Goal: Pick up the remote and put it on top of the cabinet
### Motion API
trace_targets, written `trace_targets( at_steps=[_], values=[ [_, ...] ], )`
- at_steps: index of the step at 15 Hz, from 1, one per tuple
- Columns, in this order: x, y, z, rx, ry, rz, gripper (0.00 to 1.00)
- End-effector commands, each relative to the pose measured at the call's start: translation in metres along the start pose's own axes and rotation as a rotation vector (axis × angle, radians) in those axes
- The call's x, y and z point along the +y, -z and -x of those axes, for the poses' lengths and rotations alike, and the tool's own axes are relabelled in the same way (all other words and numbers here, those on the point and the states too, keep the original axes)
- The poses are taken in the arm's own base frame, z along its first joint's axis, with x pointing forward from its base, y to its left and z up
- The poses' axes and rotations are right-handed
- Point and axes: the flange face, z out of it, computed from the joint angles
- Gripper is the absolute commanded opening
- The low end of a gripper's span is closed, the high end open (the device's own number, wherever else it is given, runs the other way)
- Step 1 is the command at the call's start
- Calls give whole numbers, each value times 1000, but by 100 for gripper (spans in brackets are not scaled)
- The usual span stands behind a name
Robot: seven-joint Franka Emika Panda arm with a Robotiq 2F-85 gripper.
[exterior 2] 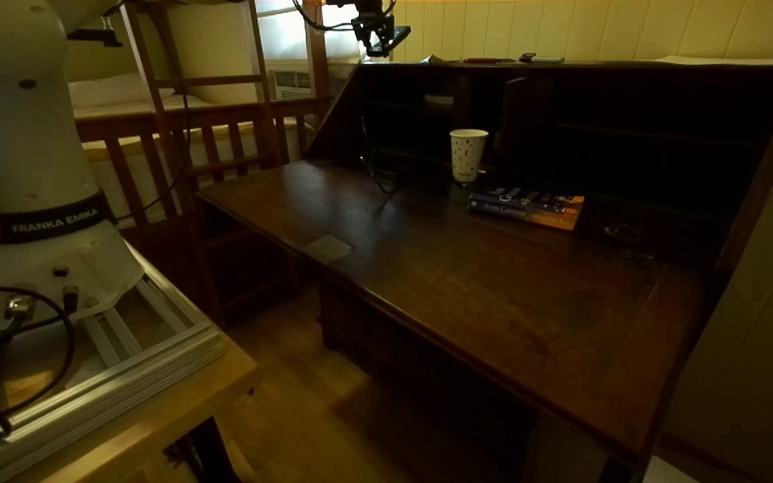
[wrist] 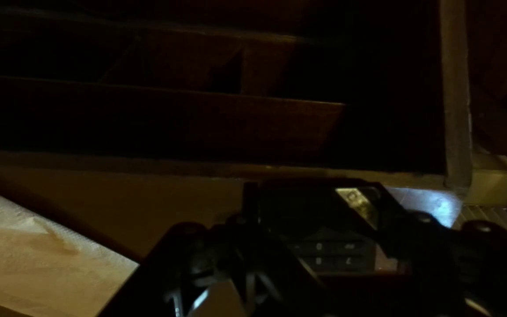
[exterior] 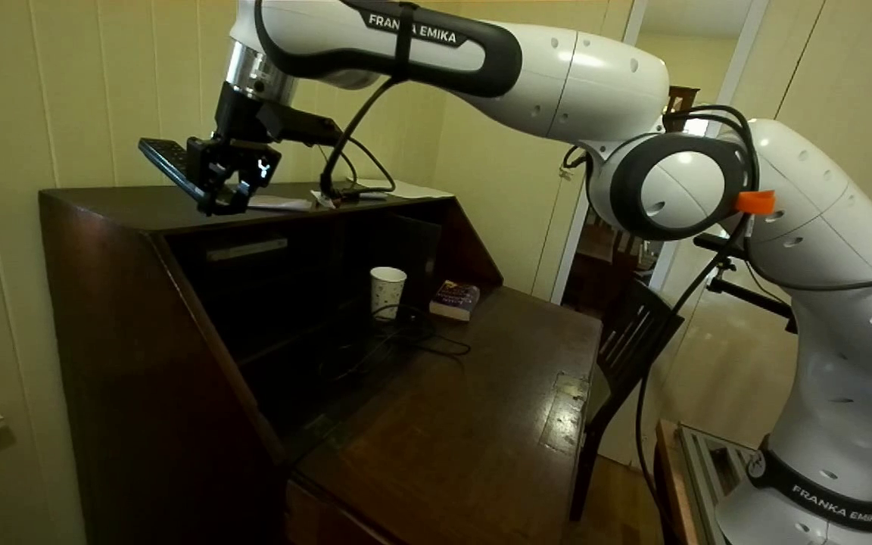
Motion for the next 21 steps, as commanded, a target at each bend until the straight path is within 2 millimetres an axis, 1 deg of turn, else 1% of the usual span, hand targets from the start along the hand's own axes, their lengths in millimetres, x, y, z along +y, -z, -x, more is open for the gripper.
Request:
trace_targets(
  at_steps=[1,5,11,12,13,15,16,18,19,20,21],
  values=[
    [6,2,-1,1,-33,19,36],
    [12,-3,-1,-8,-52,28,36],
    [17,-7,1,-26,-73,38,36],
    [17,-7,1,-27,-76,39,42],
    [17,-7,1,-28,-79,39,44],
    [18,-7,1,-31,-84,40,45],
    [18,-7,1,-32,-87,40,48],
    [19,-6,1,-34,-92,39,49],
    [19,-6,1,-34,-94,39,56],
    [19,-6,1,-34,-95,39,59],
    [19,-5,1,-33,-96,39,68]
  ],
)
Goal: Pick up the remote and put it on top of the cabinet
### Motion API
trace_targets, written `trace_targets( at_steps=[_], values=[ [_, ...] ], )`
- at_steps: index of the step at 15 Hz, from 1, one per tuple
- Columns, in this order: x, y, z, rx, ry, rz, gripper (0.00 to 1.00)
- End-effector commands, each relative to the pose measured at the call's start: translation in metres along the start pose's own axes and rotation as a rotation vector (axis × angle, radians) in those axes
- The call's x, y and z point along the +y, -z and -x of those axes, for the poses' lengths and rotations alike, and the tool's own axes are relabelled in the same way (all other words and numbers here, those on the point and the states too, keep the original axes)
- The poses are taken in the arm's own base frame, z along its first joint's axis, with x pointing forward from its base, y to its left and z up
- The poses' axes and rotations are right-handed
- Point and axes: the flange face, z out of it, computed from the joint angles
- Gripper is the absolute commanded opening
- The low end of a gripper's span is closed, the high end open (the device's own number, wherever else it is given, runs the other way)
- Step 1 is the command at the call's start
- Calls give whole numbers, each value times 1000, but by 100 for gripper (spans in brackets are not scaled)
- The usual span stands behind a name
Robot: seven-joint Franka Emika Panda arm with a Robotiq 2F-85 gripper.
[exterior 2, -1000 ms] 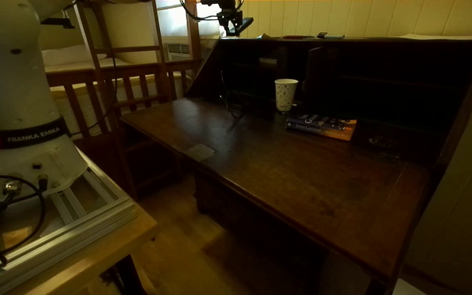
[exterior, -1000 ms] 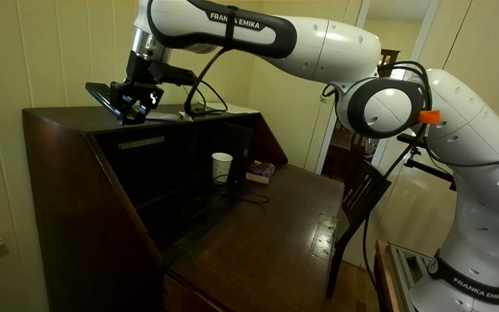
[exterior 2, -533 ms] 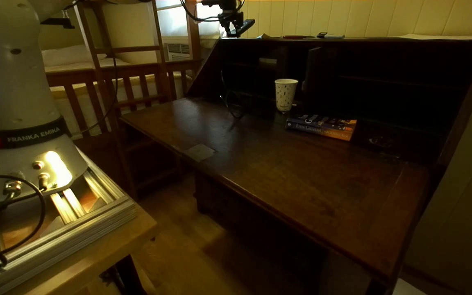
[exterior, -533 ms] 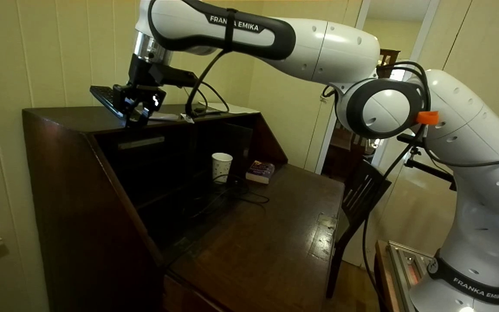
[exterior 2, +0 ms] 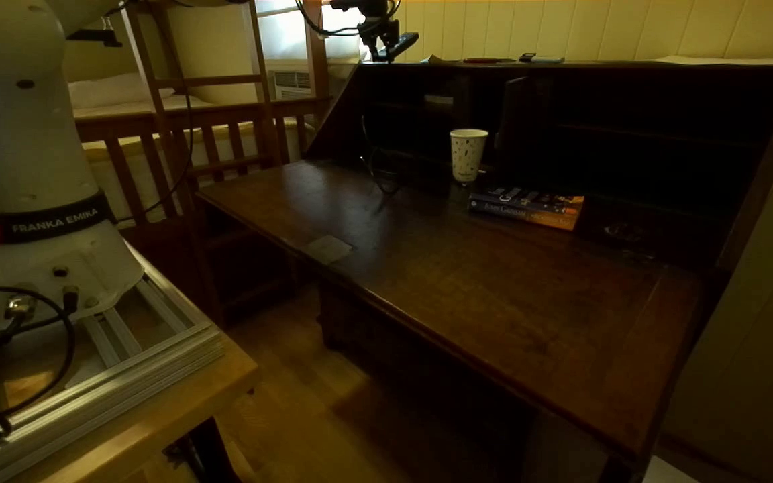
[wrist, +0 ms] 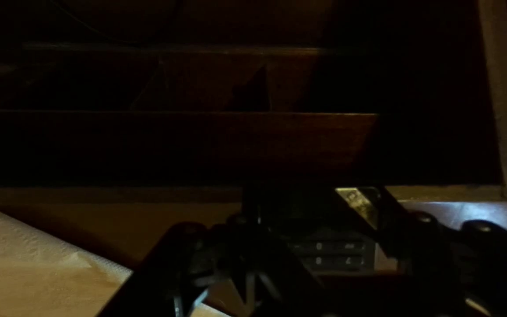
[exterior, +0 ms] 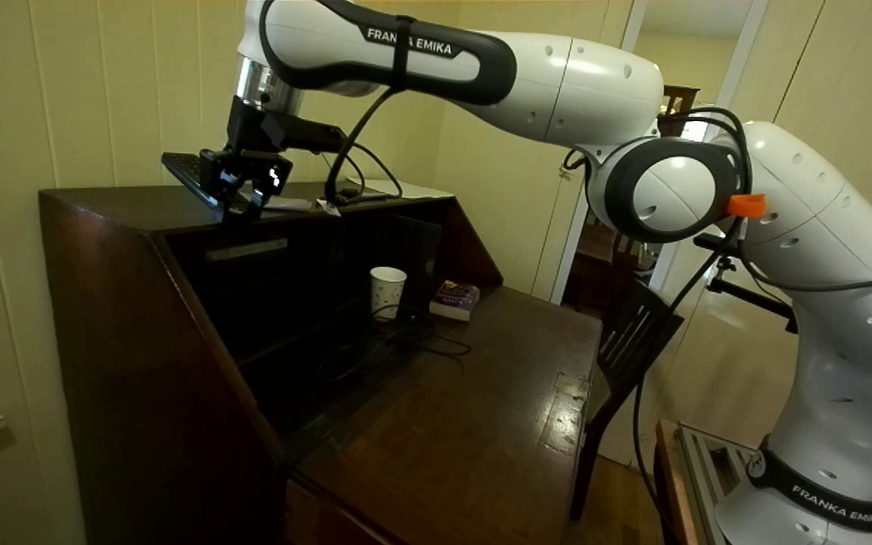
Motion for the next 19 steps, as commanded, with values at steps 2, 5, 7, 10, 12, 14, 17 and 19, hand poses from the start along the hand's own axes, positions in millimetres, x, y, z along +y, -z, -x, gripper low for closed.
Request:
trace_targets(
  at_steps=[2,5,7,10,12,14,17,19],
  values=[
    [1,8,-1,5,-26,6,83],
    [1,11,-1,11,-27,6,100],
    [0,16,-1,9,-43,7,100],
    [-6,54,12,-59,-86,50,100],
    [-11,93,20,-76,-98,50,100],
    [-18,134,24,-34,-131,52,100],
    [-20,145,22,-5,-120,19,100],
    [-25,174,27,19,-130,22,100]
  ],
)
